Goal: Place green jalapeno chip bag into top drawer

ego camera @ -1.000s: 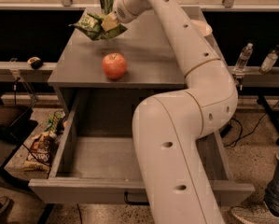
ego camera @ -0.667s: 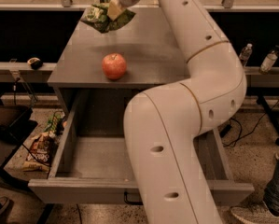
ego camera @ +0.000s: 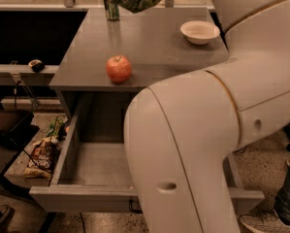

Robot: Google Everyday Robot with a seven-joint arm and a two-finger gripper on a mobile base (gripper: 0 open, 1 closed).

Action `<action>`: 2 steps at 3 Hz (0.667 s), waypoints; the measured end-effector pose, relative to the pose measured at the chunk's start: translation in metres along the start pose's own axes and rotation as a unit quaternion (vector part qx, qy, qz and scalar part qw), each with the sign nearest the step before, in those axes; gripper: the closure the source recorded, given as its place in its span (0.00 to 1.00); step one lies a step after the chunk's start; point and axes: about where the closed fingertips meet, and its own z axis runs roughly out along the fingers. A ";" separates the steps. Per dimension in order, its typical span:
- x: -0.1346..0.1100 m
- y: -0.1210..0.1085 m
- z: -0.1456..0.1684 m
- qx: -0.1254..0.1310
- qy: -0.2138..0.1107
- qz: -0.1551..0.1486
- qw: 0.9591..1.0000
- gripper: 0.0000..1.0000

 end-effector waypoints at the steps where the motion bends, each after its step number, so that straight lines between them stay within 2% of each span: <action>1: 0.035 -0.010 -0.069 0.021 0.009 0.080 0.997 1.00; 2: 0.094 -0.012 -0.124 0.001 0.008 0.181 0.983 1.00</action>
Offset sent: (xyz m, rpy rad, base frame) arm -0.2918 -0.1615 -0.0669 0.2361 0.4642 -0.5650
